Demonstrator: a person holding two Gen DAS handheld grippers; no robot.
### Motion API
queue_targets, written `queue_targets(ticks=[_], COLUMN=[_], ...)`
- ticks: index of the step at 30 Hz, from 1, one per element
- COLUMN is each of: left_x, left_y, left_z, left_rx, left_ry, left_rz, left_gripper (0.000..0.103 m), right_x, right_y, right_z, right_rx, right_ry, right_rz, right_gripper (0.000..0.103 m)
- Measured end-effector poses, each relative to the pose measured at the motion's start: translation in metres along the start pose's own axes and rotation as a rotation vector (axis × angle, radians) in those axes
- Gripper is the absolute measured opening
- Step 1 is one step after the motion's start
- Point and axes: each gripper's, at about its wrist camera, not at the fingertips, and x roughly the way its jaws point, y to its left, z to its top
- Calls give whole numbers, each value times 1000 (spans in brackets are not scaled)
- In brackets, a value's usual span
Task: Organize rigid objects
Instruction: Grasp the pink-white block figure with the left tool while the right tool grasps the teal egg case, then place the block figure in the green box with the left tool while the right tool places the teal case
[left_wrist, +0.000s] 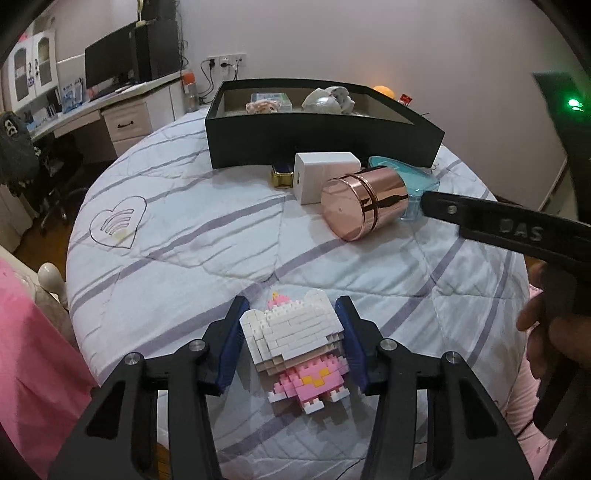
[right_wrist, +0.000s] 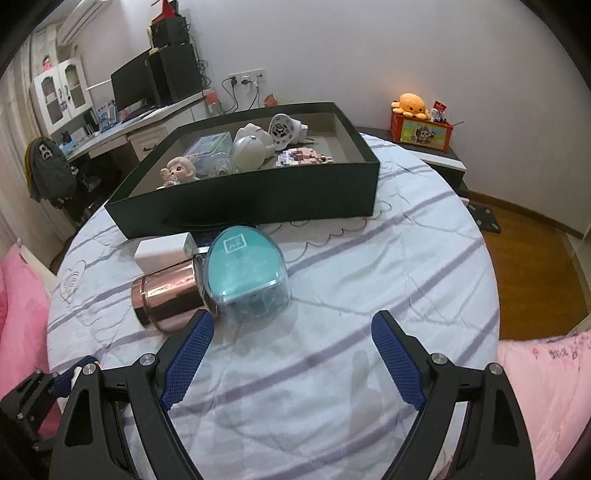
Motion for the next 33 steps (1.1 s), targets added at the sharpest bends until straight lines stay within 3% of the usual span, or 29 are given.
queue_targets(ticks=[16,18,20,33], left_x=[2,2,2,-8], left_y=[22,23,24,31], left_z=[22,24,26,48], left_rx=[-36,-38,-40,-38], left_ry=[-30,-32,-35,-79], left_rz=[25,26,28,18], left_gripper=[49,49,49,49], right_x=[51,54,52,19], right_y=[16,16,16,15], right_z=[23,22,23,25], right_rx=[-149,-150,-146,-100], right_ry=[51,51,41,7], right_rz=[36,42,65,104], right_gripper=[88,82,55,55])
